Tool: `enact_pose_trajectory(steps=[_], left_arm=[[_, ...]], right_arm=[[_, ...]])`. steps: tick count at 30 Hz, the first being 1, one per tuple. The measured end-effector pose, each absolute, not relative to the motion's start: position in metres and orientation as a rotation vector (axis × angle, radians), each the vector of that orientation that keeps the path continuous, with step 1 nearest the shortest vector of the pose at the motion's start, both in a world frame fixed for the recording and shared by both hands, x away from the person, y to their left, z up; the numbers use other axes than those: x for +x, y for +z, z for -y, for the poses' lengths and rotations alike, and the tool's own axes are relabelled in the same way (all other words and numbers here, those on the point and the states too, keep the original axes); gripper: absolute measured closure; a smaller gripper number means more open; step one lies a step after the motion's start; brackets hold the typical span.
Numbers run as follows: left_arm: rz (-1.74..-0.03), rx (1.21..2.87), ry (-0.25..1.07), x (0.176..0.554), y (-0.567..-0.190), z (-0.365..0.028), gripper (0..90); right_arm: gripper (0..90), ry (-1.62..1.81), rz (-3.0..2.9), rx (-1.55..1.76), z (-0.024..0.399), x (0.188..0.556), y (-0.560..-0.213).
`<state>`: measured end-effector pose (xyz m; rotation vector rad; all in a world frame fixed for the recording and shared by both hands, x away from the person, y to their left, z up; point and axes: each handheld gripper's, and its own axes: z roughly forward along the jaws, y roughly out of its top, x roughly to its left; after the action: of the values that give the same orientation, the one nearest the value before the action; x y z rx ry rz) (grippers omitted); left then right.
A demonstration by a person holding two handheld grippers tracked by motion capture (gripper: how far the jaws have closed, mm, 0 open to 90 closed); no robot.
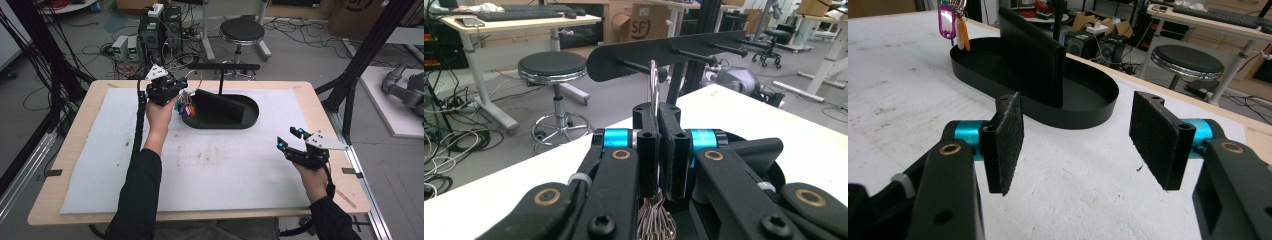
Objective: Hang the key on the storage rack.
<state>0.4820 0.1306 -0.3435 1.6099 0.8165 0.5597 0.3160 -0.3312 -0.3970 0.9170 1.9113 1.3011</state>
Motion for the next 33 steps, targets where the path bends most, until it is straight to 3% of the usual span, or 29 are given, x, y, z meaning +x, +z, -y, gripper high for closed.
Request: enact_pose_trajectory(steps=[33], left_arm=[[-0.947,1.620,0.655,0.4859,-0.3521,-0.1282,81.1]], right_arm=[[39.3,1.299,-1.909,0.910,0.3323,0.3163,-0.3972]])
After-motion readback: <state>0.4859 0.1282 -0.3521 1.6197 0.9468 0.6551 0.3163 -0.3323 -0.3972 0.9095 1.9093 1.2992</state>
